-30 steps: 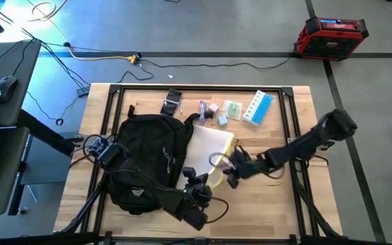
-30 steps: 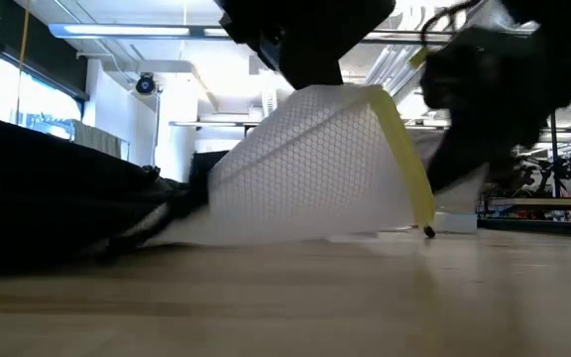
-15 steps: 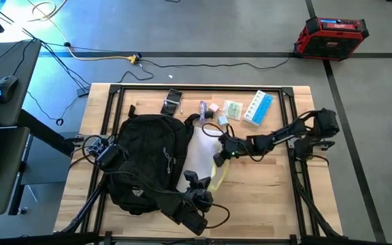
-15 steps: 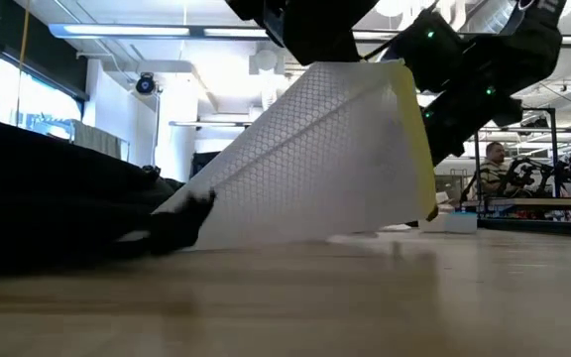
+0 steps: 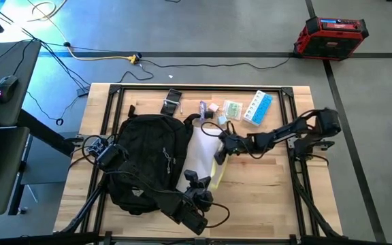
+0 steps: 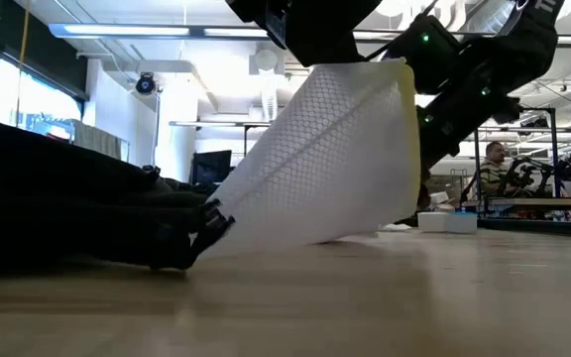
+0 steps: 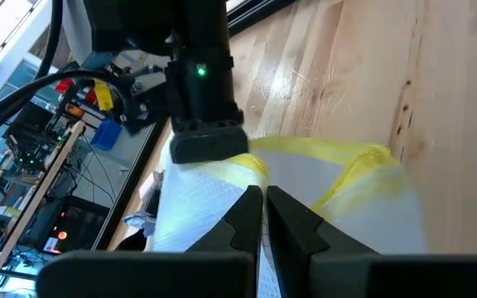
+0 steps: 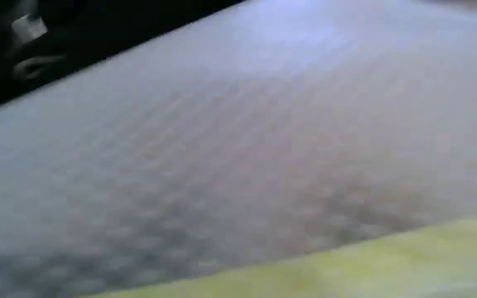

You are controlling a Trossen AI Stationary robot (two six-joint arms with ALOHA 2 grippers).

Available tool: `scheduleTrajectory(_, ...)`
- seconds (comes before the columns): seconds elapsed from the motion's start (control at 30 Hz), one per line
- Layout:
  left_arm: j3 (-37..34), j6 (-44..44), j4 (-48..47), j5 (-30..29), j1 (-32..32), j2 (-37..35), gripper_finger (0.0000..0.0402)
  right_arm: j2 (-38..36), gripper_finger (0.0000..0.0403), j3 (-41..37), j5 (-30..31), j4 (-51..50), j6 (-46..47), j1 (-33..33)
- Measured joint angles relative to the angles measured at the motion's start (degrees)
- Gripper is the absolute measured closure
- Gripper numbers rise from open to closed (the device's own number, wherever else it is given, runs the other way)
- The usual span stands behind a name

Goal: Unpack backpack
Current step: Put the purple playing cards box into the green zip bag

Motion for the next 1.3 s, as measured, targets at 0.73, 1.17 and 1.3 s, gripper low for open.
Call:
scheduleTrajectory(0.73,0.0,-0.7,-0.04,4.31,0.18,-0.06,0.0401,-12.38,0.0194,0.02,-6.2,-23.22,-7.31,4.92)
scheduleTrajectory(1.17,-2.23,16.9,24.98,26.87,3.29,-0.04,0.0302,-12.43,0.0194,0.02,-6.74,-23.78,-3.83,5.24)
scheduleTrajectory(1.3,-2.25,19.87,32.85,26.43,3.89,-0.04,0.0247,-12.4,0.0194,0.02,-6.78,-23.78,-3.41,5.25)
